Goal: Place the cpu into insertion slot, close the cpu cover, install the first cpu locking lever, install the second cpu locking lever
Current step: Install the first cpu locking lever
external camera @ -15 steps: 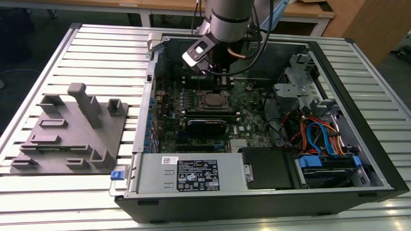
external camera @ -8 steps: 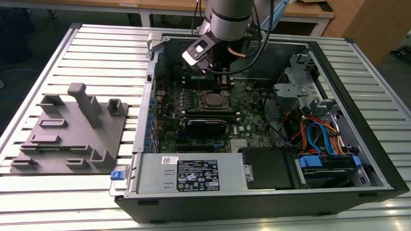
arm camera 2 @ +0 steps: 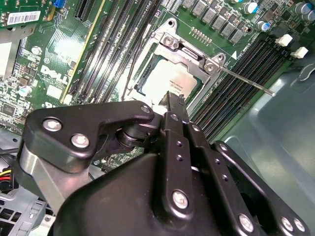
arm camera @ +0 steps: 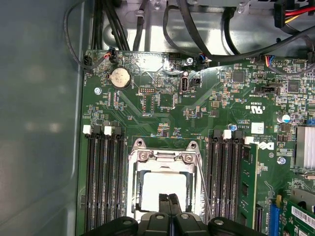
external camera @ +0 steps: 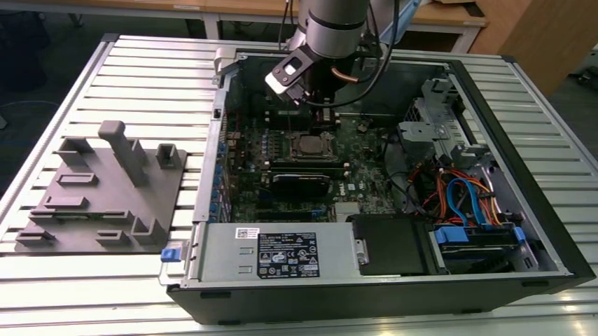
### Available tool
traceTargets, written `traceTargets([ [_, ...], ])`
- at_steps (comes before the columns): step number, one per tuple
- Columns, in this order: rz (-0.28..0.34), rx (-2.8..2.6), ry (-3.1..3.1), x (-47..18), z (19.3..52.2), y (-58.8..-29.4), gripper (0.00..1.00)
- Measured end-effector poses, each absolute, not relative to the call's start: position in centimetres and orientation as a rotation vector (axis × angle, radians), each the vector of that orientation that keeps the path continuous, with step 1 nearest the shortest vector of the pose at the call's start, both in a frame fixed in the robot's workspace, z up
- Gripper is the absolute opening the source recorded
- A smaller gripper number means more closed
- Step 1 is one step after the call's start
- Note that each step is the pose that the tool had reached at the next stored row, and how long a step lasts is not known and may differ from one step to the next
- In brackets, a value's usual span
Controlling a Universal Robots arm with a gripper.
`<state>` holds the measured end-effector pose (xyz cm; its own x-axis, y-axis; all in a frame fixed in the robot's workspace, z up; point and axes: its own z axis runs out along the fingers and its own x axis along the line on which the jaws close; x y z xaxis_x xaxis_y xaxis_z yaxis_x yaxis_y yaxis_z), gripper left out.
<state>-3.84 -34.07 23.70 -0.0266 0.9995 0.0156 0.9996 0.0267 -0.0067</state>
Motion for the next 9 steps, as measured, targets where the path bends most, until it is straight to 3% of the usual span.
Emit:
traceTargets([
  [9,-0.009,-2.181,-2.239,-3.85,24.22,-34.07,0.10],
])
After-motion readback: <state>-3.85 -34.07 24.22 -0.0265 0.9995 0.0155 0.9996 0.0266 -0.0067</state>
